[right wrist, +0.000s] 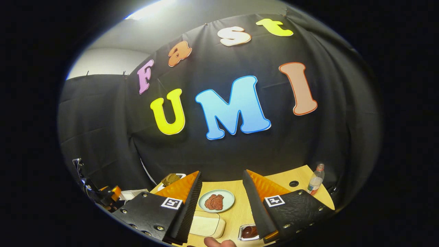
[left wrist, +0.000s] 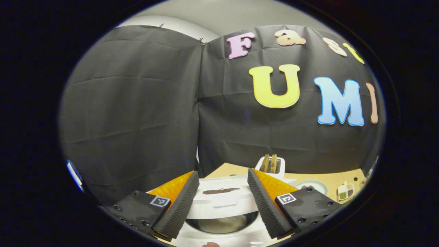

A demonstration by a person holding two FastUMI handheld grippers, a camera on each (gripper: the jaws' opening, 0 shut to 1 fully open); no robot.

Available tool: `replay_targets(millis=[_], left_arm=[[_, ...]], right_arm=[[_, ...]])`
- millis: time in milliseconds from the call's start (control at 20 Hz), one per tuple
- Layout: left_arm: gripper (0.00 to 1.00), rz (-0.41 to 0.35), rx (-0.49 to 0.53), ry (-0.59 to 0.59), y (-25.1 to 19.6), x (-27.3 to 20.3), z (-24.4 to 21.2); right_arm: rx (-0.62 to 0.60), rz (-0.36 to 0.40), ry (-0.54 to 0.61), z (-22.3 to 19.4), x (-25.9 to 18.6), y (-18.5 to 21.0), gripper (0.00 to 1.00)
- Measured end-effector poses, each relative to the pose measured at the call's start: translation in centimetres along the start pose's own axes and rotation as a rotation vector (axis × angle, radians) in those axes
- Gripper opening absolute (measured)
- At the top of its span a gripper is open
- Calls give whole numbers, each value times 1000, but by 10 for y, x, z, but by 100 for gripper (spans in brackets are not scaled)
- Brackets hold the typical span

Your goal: Close the left gripper, press the button to open the rice cooker; take a wooden spoon from the chopstick holder with the right hand, scoop a spoonful of rice and pour it into the rice cooker, then put the wooden spoon back into the chopstick holder.

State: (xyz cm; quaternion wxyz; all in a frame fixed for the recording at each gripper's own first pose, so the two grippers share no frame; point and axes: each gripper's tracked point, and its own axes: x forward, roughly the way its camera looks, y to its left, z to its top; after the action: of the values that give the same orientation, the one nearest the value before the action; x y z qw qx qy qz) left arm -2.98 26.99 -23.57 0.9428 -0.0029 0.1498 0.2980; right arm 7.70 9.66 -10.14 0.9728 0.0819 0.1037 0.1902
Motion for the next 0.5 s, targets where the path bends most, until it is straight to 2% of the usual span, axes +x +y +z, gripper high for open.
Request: replay_targets(millis=[400,500], left_arm=[[97,-7,-15,102,-4,-6,-49],[100,-12,-9,139,-5,-4,-60]], right_arm=[[-39,32,-24,14,-16,15,72],[-40,28,-20,13,-19,12,72]])
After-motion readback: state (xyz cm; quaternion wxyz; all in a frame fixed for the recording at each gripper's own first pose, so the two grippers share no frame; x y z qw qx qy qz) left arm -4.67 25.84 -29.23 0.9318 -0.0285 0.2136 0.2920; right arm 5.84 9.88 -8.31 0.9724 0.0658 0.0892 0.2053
